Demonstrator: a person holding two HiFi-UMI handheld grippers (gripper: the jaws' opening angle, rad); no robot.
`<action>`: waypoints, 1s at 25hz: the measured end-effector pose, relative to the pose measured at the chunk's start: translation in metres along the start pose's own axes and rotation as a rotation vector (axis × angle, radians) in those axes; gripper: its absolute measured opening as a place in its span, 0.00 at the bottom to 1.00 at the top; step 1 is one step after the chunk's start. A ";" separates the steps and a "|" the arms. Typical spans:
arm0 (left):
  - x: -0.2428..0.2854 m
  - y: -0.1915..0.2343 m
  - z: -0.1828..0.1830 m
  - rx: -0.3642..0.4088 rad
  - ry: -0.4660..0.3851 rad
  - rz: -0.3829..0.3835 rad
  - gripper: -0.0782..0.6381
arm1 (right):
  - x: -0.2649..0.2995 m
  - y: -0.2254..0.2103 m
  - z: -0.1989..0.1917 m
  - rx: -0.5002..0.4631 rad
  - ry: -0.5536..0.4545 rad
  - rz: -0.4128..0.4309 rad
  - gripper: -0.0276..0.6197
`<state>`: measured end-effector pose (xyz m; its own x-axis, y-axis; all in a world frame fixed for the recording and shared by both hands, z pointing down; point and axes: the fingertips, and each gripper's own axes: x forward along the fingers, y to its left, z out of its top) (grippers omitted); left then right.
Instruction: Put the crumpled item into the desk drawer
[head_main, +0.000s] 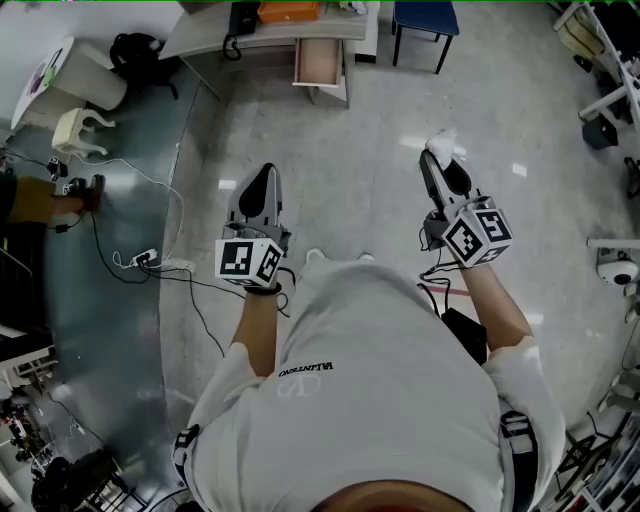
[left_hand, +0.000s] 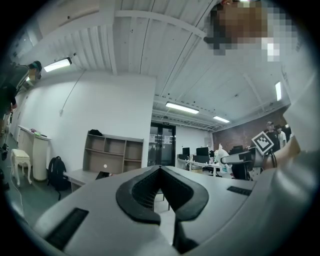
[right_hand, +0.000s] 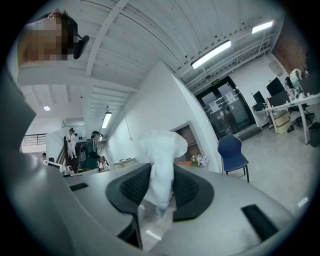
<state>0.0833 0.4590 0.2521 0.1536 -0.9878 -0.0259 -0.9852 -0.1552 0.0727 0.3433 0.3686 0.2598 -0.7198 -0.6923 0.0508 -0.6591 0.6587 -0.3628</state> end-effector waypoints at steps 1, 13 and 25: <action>-0.001 -0.003 -0.003 0.001 0.008 -0.003 0.11 | -0.001 -0.001 -0.002 0.002 0.004 0.001 0.22; 0.006 0.016 -0.013 0.013 0.019 0.012 0.11 | 0.014 0.002 -0.020 -0.002 0.029 0.016 0.22; 0.061 0.076 -0.013 -0.025 -0.008 -0.005 0.11 | 0.086 0.003 -0.011 -0.006 0.028 -0.009 0.22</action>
<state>0.0189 0.3863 0.2688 0.1575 -0.9869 -0.0347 -0.9822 -0.1602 0.0979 0.2770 0.3141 0.2737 -0.7195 -0.6899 0.0799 -0.6670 0.6543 -0.3565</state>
